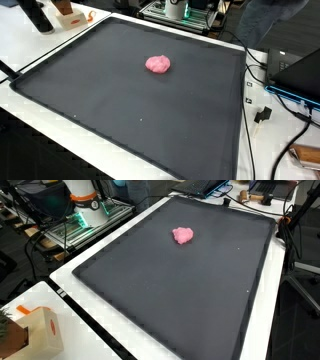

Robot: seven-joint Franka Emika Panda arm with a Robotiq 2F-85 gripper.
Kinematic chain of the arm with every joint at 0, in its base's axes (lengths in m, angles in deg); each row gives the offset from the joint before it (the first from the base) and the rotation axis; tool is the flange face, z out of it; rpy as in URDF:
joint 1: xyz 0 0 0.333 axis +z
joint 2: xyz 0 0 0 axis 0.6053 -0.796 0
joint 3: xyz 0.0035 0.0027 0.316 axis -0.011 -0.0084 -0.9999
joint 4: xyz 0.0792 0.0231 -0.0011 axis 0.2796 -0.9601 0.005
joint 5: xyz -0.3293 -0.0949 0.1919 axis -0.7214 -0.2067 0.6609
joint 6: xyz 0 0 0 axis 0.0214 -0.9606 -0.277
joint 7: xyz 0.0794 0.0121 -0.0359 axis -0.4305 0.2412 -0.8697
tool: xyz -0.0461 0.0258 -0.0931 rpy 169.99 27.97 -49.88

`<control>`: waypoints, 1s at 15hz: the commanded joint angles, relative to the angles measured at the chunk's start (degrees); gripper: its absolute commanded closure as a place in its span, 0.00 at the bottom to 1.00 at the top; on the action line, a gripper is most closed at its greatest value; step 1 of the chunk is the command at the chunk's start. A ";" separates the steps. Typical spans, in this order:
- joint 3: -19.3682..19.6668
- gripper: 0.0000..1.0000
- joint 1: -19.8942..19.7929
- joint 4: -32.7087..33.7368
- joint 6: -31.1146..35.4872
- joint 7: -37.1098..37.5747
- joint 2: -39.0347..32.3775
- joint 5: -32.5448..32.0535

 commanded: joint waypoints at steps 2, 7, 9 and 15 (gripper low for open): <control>-0.56 0.75 -0.62 0.09 -0.13 -0.34 0.00 0.23; -0.57 0.50 -0.63 0.09 -0.13 -0.33 -0.06 0.23; -0.58 0.50 -0.63 0.09 -0.13 -0.33 -0.06 0.23; -0.58 0.50 -0.63 0.09 -0.13 -0.33 -0.07 0.23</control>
